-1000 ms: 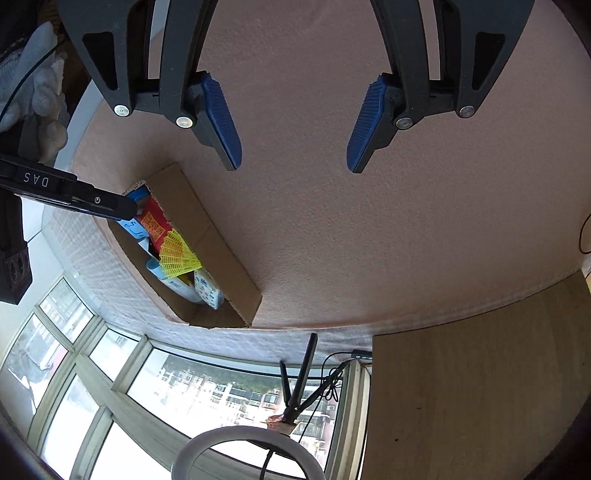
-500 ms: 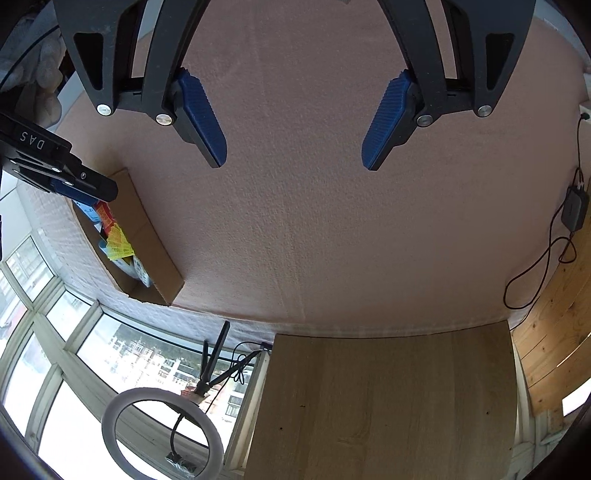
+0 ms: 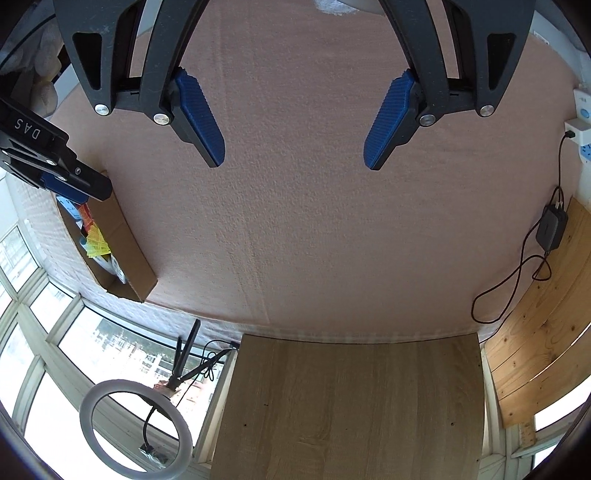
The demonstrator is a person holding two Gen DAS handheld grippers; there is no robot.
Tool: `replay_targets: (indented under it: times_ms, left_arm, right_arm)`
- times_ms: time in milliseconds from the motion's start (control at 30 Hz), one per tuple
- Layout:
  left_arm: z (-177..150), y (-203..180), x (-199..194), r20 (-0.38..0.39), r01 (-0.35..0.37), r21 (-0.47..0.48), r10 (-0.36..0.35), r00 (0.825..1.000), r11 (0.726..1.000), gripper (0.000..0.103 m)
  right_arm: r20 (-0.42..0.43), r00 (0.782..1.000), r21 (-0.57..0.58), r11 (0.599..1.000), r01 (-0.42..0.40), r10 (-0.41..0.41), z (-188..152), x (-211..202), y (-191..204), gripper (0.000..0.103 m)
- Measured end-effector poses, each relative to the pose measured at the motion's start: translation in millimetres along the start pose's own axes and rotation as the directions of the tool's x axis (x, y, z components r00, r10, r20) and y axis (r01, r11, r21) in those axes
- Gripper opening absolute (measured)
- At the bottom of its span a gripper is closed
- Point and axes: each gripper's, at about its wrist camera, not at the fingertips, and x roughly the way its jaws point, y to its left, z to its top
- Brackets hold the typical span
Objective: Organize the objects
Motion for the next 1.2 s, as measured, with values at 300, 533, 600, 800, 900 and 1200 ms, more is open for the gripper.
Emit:
replay_targets:
  times_ms: [300,533,600,800,900,1200]
  left_arm:
    - [1,7,-5,0.009,-0.009,-0.001,0.009,1.000,1.000,0.082]
    - [3,13,-6,0.013,-0.021,-0.015,0.021,1.000,1.000,0.085]
    - [4,13,-7,0.014,-0.025,-0.011,0.025,1.000,1.000,0.086]
    - [5,14,-5,0.018,-0.042,-0.007,0.042,0.999,0.999,0.087]
    - [6,14,-3,0.014,-0.044,-0.003,0.044,0.999,0.999,0.088]
    - [9,9,1,0.012,-0.061,0.019,0.061,0.998,0.998,0.092]
  right_arm:
    - [0.005,1.000,-0.013,1.000,0.004,-0.004,2,2,11,0.055]
    - [0.004,1.000,-0.014,1.000,0.009,-0.009,3,4,16,0.055]
    - [0.002,1.000,-0.013,1.000,0.012,-0.012,3,5,16,0.055]
    - [-0.001,1.000,-0.014,1.000,0.014,-0.014,4,7,17,0.055]
    - [-0.006,1.000,-0.012,1.000,0.014,-0.014,4,9,15,0.055]
    - [-0.016,1.000,-0.004,1.000,0.014,-0.014,4,13,12,0.056]
